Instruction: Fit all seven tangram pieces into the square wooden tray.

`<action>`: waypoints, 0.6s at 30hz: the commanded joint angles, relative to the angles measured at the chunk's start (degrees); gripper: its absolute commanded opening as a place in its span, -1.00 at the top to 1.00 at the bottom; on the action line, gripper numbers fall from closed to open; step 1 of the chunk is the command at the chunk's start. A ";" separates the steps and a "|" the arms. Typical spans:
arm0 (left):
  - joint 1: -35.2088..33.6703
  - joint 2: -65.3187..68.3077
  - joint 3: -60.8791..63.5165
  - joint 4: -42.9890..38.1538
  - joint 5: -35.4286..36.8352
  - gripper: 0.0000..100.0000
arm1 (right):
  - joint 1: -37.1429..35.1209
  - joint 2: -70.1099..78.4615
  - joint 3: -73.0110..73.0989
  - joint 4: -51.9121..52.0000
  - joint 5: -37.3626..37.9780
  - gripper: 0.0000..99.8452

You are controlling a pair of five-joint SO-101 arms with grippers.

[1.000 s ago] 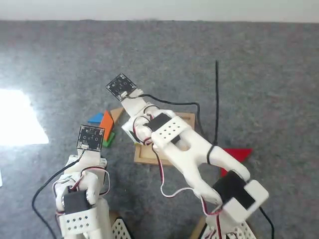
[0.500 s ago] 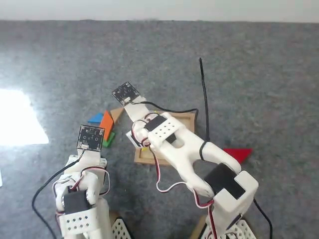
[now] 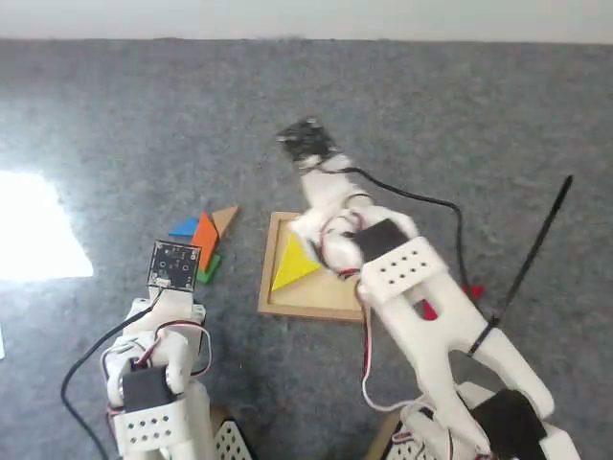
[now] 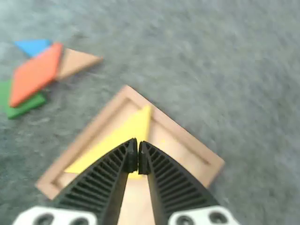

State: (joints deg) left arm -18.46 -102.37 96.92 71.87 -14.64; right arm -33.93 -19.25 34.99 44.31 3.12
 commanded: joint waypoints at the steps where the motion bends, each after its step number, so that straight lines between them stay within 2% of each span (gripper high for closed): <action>1: 0.09 -0.62 -0.48 0.26 -0.35 0.88 | 4.70 1.63 0.35 -2.42 0.97 0.99; 5: 0.09 -0.62 -0.48 0.26 -0.35 0.88 | 4.88 11.03 -1.41 -6.64 1.05 0.99; 11: 0.09 -0.62 -0.48 0.26 -0.35 0.88 | 4.35 22.11 -8.62 -3.56 1.05 0.99; 18: 0.09 -0.62 -0.48 0.26 -0.35 0.88 | -2.51 25.45 -9.93 -3.91 1.85 0.99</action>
State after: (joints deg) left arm -18.46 -102.37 96.92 71.87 -14.64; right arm -32.35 6.33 28.31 40.35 3.56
